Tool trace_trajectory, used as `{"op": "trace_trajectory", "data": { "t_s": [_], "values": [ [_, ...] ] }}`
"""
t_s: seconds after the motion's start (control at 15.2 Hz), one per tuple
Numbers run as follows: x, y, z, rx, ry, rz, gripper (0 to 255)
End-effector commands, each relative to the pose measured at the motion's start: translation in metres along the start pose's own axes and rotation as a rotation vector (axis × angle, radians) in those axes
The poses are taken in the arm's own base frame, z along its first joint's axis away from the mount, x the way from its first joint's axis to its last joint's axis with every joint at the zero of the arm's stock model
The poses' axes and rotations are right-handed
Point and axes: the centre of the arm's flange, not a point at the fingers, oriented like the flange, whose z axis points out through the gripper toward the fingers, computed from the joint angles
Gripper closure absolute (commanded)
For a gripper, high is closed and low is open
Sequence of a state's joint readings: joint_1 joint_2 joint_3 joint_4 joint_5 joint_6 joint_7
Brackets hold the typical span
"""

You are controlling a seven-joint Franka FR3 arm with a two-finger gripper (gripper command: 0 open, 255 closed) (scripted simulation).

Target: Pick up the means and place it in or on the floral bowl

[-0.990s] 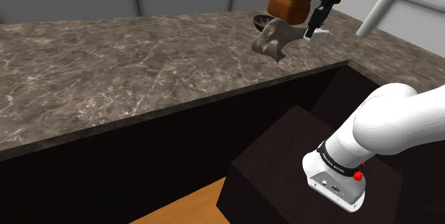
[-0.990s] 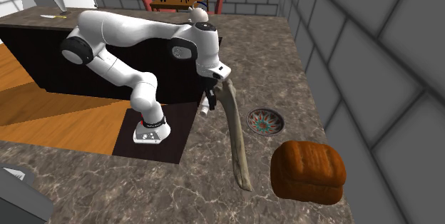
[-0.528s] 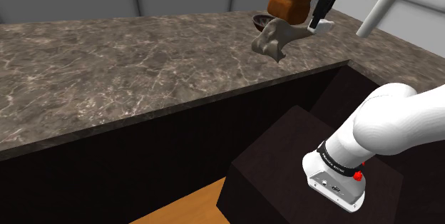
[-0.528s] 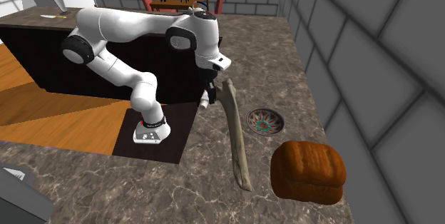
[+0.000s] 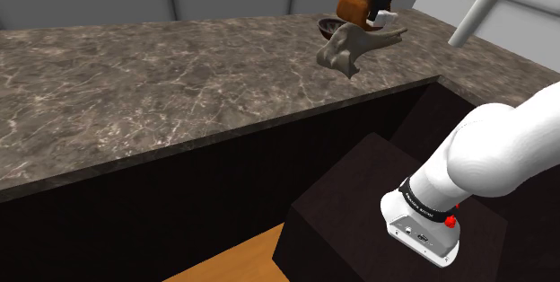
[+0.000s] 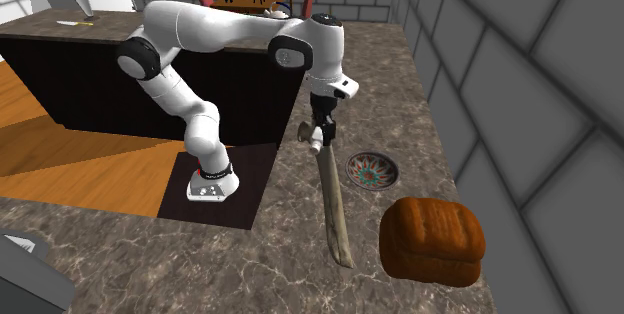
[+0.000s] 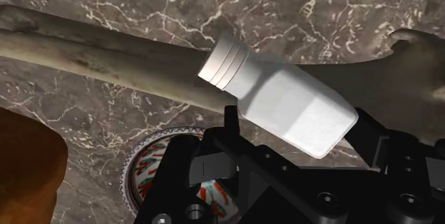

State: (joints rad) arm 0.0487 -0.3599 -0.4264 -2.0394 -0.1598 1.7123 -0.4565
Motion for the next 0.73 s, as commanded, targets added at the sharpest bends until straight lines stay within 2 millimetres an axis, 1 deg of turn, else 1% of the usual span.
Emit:
{"op": "trace_trajectory", "data": {
  "t_s": [0.0,0.66],
  "values": [
    [0.025,0.014,-0.001,-0.001,0.000,0.000,255],
    [0.147,0.065,-0.005,-0.001,0.000,0.000,255]
  ]
}}
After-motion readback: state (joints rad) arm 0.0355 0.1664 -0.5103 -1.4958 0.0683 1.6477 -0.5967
